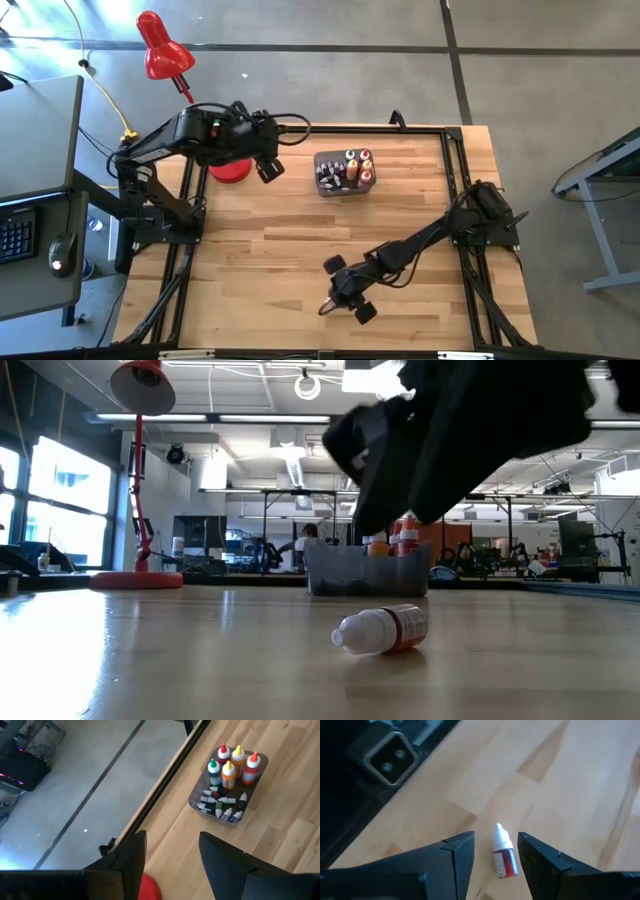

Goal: Pick & Place food coloring
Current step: Put the small red food coloring bottle into the black bin

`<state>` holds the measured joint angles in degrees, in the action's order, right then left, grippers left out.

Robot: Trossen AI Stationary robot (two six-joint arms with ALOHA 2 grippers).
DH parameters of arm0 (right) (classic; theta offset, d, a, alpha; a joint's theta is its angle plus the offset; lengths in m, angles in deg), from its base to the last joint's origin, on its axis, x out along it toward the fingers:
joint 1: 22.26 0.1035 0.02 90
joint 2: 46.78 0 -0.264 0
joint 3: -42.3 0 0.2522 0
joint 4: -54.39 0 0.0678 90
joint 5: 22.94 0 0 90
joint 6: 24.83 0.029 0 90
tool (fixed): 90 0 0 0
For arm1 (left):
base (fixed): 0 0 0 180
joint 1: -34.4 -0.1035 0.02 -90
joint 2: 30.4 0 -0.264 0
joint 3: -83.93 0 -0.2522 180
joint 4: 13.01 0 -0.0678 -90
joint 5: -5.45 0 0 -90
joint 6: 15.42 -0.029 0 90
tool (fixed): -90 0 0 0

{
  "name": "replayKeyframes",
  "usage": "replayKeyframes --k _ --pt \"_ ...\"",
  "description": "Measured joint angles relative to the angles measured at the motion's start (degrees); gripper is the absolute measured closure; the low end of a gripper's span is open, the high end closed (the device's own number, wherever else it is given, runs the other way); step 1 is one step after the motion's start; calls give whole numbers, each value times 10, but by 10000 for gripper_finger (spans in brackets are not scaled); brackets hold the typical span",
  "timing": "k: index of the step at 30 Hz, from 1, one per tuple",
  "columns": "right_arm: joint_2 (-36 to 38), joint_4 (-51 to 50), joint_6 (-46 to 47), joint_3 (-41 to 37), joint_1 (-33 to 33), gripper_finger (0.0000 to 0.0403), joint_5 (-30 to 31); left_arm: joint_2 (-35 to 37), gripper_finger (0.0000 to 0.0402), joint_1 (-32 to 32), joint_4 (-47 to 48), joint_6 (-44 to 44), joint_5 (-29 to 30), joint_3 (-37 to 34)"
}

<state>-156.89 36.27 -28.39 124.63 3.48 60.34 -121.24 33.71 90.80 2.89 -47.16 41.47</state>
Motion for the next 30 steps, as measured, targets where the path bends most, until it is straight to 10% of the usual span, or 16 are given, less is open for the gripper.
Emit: replayKeyframes --k 30 --pt "-55 25 52 -1 -12 258 21 -1 223 0 -29 5 -42 0"
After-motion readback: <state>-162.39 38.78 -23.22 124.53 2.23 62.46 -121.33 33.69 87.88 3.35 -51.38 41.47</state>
